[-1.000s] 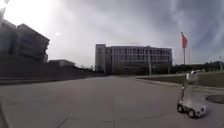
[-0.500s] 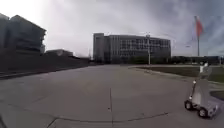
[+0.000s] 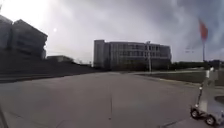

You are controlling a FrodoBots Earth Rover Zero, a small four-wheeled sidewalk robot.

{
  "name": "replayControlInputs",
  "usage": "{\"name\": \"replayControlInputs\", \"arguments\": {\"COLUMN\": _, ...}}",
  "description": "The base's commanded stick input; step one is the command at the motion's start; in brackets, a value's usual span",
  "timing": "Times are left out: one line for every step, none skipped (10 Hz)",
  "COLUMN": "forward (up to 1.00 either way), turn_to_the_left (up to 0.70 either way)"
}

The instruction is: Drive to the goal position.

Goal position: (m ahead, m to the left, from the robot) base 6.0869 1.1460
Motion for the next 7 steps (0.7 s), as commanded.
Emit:
{"name": "replayControlInputs", "arguments": {"forward": 0.70, "turn_to_the_left": 0.00}}
{"name": "replayControlInputs", "arguments": {"forward": 0.70, "turn_to_the_left": 0.00}}
{"name": "replayControlInputs", "arguments": {"forward": 0.70, "turn_to_the_left": 0.00}}
{"name": "replayControlInputs", "arguments": {"forward": 0.59, "turn_to_the_left": 0.00}}
{"name": "replayControlInputs", "arguments": {"forward": 0.47, "turn_to_the_left": 0.00}}
{"name": "replayControlInputs", "arguments": {"forward": 0.35, "turn_to_the_left": 0.00}}
{"name": "replayControlInputs", "arguments": {"forward": 0.23, "turn_to_the_left": 0.00}}
